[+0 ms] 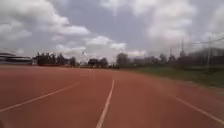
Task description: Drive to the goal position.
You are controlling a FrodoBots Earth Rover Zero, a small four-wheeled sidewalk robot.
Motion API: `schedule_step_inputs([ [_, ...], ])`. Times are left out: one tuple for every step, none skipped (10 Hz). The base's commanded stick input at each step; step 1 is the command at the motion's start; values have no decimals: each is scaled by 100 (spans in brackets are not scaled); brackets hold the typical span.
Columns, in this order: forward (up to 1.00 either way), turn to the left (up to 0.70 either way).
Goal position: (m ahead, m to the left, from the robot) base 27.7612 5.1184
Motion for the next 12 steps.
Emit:
schedule_step_inputs([
  [70, 0],
  [70, 0],
  [70, 0],
  [70, 0],
  [70, 0],
  [70, 0],
  [70, 0],
  [70, 0],
  [70, 0],
  [70, 0],
  [70, 0],
  [70, 0],
])
